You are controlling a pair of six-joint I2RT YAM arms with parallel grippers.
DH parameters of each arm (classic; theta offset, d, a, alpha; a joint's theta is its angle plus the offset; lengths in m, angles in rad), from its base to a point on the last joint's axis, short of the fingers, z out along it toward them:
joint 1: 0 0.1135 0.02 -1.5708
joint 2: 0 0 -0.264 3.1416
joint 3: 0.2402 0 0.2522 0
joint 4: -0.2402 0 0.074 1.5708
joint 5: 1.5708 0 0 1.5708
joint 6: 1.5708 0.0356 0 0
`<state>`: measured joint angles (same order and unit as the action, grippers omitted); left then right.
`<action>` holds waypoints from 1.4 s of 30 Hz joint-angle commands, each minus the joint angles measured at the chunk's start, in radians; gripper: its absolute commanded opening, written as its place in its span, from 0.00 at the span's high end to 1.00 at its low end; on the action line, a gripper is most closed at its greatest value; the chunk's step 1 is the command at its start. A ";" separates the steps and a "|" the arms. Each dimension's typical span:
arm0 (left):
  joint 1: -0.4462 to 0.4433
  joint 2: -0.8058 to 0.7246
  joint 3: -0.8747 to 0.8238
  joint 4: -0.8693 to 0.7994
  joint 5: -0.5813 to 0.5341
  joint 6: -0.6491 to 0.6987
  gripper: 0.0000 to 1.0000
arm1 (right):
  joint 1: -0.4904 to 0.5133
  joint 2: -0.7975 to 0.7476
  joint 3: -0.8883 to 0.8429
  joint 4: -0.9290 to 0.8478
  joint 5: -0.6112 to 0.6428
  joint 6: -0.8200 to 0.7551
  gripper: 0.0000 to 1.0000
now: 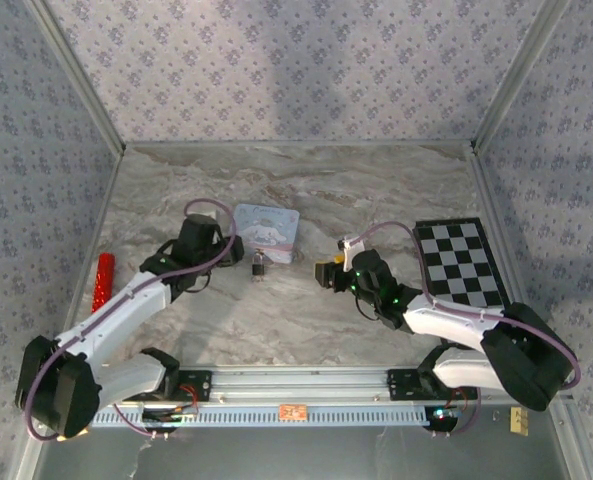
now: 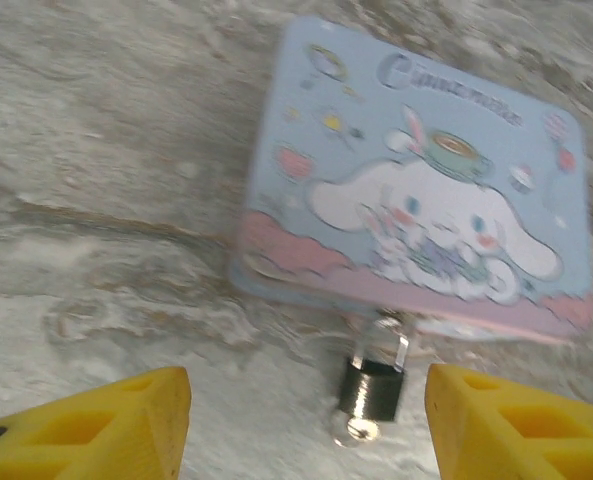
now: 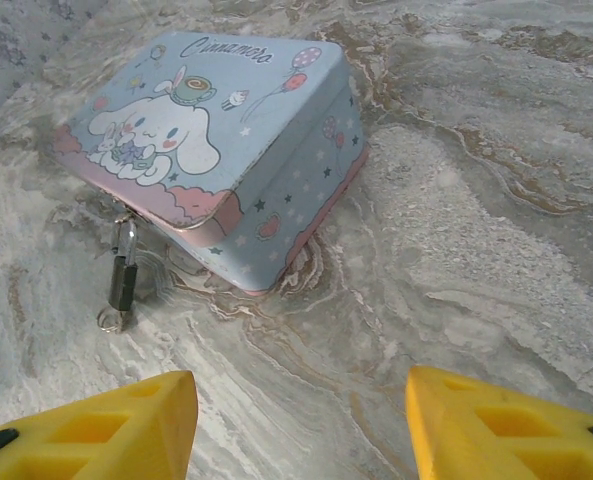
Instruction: Unlock the padlock with the key
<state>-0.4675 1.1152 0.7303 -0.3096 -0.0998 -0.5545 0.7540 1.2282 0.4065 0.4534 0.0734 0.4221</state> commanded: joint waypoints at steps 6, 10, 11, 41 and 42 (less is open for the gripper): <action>0.143 0.200 0.136 0.014 0.122 0.021 0.33 | 0.076 0.101 0.051 0.066 -0.004 0.083 0.41; 0.202 0.274 0.164 0.112 0.249 0.015 0.31 | 0.092 0.172 0.066 0.131 -0.029 0.143 0.42; 0.213 0.291 0.173 0.127 0.270 0.015 0.30 | 0.093 0.188 0.065 0.158 -0.049 0.150 0.43; 0.094 0.331 -0.013 0.150 0.219 -0.131 0.28 | -0.076 0.499 0.308 0.083 -0.490 0.233 0.44; 0.089 0.320 -0.026 0.159 0.224 -0.144 0.28 | -0.071 0.500 0.302 0.094 -0.488 0.240 0.44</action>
<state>-0.3576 1.4506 0.7601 -0.0967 0.1337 -0.6437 0.6750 1.7164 0.7132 0.5137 -0.3466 0.6445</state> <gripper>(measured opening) 0.721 0.563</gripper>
